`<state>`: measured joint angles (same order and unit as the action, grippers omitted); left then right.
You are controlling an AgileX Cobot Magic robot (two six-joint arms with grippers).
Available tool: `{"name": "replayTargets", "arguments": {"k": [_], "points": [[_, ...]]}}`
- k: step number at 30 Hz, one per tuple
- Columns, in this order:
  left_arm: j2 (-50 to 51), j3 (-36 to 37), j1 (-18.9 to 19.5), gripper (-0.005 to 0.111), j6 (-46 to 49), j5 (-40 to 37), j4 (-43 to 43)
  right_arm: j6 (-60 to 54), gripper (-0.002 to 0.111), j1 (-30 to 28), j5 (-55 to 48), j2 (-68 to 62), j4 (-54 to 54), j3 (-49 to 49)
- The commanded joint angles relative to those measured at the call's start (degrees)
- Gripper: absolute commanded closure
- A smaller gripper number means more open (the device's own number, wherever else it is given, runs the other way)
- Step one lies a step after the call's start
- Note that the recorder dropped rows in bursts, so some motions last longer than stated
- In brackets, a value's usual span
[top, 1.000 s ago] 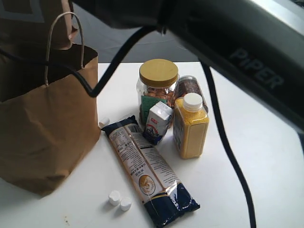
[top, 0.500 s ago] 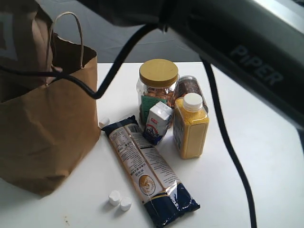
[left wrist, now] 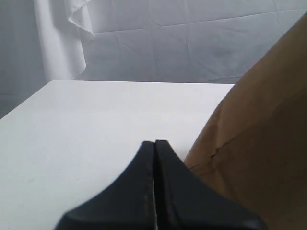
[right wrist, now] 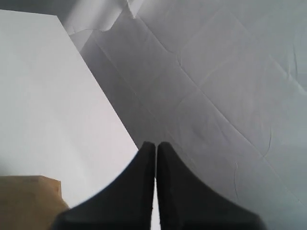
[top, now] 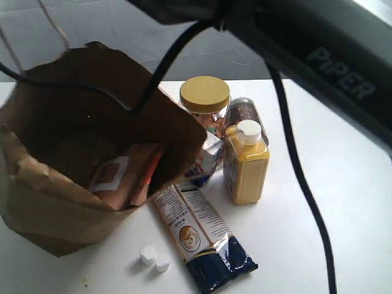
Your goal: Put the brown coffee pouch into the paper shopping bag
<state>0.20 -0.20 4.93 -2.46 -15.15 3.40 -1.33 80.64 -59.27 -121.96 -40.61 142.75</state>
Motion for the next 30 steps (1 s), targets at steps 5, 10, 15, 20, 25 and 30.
{"name": "replayTargets", "arguments": {"k": [5, 10, 15, 20, 25, 30], "points": [[-0.20, 0.20, 0.19, 0.107, -0.15, -0.01, 0.26, -2.97, 0.108, -0.16, 0.31, 4.21, 4.34, -0.06], [-0.20, 0.20, 0.19, 0.107, -0.15, -0.01, 0.26, -2.97, 0.108, -0.16, -4.66, 4.31, 5.59, -1.57], [-0.20, 0.20, 0.19, 0.107, -0.15, -0.01, 0.26, -0.88, 0.108, -0.16, -8.24, 5.09, 5.11, -7.54], [-0.20, 0.20, 0.19, 0.107, -0.15, -0.01, 0.26, 5.41, 0.108, -0.16, -5.47, 8.20, 1.69, -16.65], [-0.20, 0.20, 0.19, 0.107, -0.15, -0.01, 0.26, 7.85, 0.108, -0.16, -2.43, 11.44, 2.44, -22.57], [-0.20, 0.20, 0.19, 0.107, -0.15, -0.01, 0.26, 11.00, 0.108, -0.16, -2.17, 13.07, 2.54, -25.46]]}}
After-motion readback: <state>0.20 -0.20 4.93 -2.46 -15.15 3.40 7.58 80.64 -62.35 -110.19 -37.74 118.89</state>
